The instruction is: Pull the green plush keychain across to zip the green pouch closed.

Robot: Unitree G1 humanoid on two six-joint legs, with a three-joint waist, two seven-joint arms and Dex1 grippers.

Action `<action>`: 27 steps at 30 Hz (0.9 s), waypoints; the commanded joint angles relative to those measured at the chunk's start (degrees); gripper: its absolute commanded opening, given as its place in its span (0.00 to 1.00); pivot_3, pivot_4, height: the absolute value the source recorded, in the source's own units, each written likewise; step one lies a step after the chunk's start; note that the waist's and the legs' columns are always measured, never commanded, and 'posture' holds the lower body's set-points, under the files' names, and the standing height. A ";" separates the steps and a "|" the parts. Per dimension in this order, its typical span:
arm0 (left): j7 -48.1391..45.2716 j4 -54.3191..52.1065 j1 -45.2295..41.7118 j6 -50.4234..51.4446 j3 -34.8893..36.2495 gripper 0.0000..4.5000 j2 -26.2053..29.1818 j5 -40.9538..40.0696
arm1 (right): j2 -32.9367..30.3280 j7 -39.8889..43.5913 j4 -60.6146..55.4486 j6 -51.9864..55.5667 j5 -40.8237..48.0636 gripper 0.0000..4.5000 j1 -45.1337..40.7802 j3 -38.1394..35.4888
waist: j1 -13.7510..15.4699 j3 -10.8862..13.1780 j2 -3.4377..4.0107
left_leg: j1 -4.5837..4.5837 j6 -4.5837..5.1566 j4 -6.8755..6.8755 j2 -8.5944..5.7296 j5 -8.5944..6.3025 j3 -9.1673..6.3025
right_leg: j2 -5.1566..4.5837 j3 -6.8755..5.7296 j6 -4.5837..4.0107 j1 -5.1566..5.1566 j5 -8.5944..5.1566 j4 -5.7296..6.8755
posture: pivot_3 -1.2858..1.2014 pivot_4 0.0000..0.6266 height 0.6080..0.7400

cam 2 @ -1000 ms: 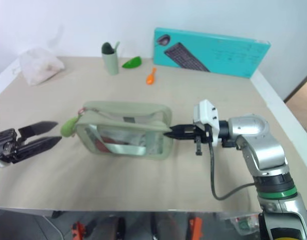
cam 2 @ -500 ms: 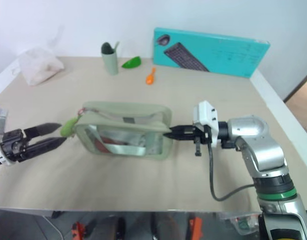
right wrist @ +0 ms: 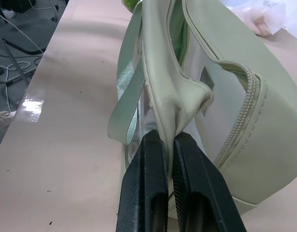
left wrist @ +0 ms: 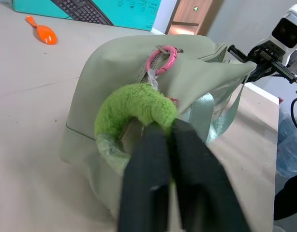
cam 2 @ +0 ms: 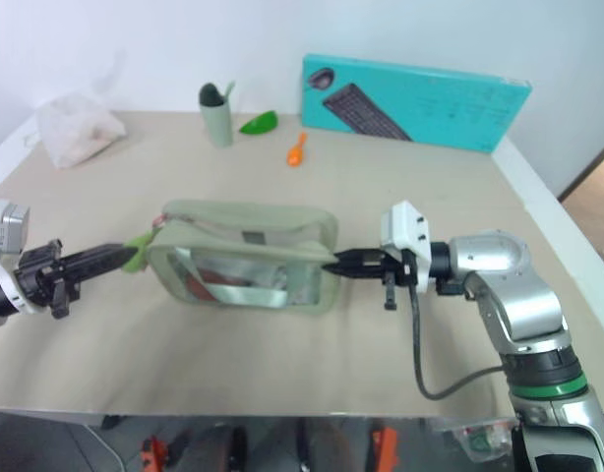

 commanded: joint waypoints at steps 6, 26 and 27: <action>3.91 -1.22 -4.49 -0.75 3.10 0.01 -1.09 -2.39 | -0.21 -0.10 -0.75 -0.65 0.64 0.00 -1.16 -1.17 | 0.05 0.00 -0.01 | -0.01 0.00 0.01 0.00 0.00 -0.02 | 0.00 -0.01 0.01 0.01 0.00 0.00 | 0.52 0.24 1.00; 7.62 -2.68 -25.71 1.18 -14.15 0.01 -3.53 1.78 | 0.27 -1.45 -1.42 -0.84 0.23 0.00 -0.78 -1.32 | -0.15 0.02 -0.06 | 0.00 -0.03 0.08 -0.18 0.02 -0.02 | 0.00 0.06 0.13 0.06 0.07 0.04 | 0.52 0.24 1.00; 7.50 -2.52 -25.73 1.42 -14.20 0.16 -3.73 1.51 | 0.21 -1.59 -1.59 -0.81 0.26 0.00 -0.58 -1.42 | -0.18 0.02 -0.06 | 0.01 -0.03 0.07 -0.18 0.02 0.00 | 0.00 0.08 0.13 0.06 0.07 0.04 | 0.52 0.24 1.00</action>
